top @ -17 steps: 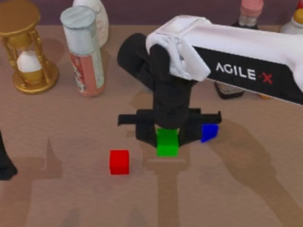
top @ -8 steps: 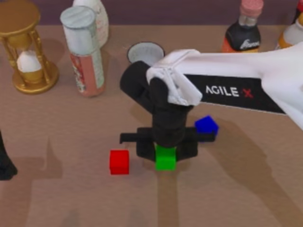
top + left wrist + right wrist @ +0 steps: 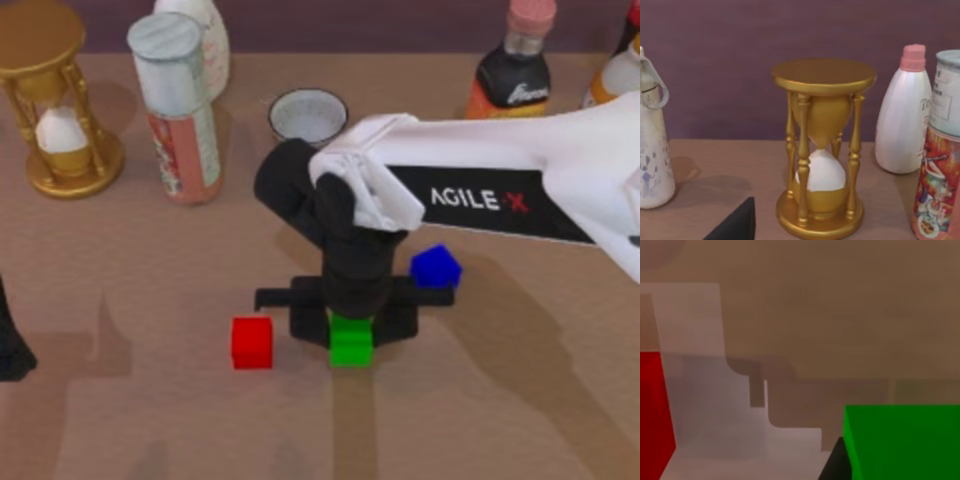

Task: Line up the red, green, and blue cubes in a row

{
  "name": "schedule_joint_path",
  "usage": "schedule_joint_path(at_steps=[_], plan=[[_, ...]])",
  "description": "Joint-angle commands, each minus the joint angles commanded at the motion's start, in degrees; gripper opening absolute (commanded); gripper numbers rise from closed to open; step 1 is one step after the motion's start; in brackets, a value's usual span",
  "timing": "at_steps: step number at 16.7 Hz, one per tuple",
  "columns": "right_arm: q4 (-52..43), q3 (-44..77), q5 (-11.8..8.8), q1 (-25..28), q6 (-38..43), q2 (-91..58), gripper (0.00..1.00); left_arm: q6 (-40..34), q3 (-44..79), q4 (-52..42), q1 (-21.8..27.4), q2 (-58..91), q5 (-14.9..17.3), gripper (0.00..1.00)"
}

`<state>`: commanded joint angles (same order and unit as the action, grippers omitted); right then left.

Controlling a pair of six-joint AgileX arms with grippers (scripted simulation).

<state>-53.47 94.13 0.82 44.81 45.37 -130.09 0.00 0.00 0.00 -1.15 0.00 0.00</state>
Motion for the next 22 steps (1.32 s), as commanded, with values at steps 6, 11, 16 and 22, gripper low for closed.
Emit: schedule_joint_path(at_steps=[6,11,16,22], plan=[[0.0,0.0,0.0,0.0,0.0,0.0,0.68,0.0,0.0,0.0,0.0,0.0,0.0,1.00],[0.0,0.0,0.0,0.0,0.0,0.0,1.00,0.0,0.0,0.0,0.0,0.0,0.0,1.00],[0.0,0.0,0.0,0.0,0.0,0.0,1.00,0.0,0.0,0.0,0.0,0.0,0.0,1.00],[-2.4,1.8,0.0,0.1,0.0,0.7,1.00,0.0,0.0,0.0,0.0,0.0,0.0,1.00]])
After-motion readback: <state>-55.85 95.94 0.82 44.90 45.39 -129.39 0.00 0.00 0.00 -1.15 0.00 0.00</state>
